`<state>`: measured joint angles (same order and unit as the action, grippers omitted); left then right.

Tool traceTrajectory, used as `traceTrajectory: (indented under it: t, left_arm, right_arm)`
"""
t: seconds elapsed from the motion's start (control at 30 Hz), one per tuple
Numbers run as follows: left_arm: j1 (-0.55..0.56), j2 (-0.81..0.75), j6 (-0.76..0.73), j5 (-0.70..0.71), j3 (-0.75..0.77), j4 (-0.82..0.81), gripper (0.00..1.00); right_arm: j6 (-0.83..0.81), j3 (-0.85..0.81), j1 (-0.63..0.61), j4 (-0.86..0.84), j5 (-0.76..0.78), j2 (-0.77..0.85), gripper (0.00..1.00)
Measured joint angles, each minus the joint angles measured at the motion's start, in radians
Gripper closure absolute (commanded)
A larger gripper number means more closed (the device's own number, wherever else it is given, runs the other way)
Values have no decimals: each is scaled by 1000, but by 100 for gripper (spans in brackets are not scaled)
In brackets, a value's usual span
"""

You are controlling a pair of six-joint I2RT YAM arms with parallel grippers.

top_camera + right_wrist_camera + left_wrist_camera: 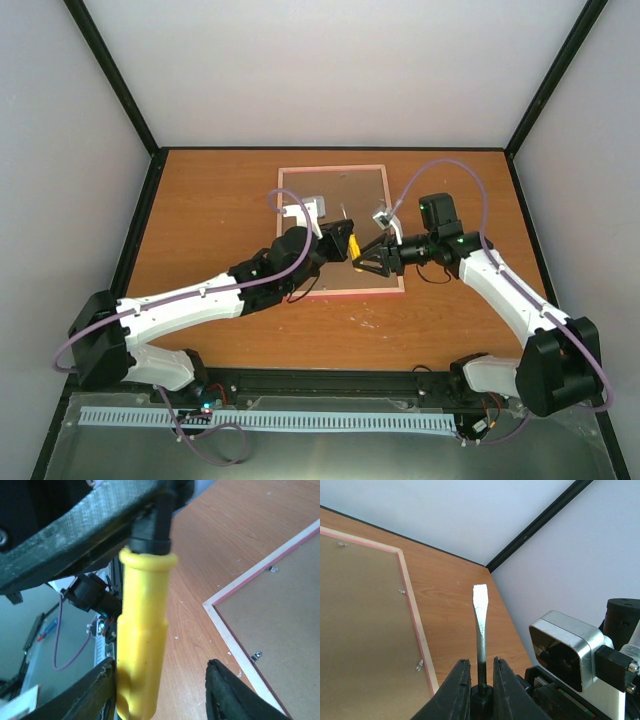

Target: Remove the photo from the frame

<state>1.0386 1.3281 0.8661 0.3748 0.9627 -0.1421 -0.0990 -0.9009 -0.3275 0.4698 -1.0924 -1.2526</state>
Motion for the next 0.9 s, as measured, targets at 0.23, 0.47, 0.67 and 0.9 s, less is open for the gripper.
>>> traceTrajectory:
  t: [0.23, 0.47, 0.67, 0.9]
  left_arm:
    - [0, -4, 3, 15, -24, -11, 86]
    - [0, -22, -21, 54, -27, 37, 14]
    - [0, -113, -180, 66, -60, 208, 17]
    - [103, -185, -584, 140, -125, 392, 23]
  right_arm:
    - [1, -4, -40, 6, -16, -26, 87]
    - [-72, -77, -29, 108, 5, -56, 93]
    - [-274, -218, 10, 336, 117, -124, 93]
    - [-455, -256, -7, 545, 325, -203, 96]
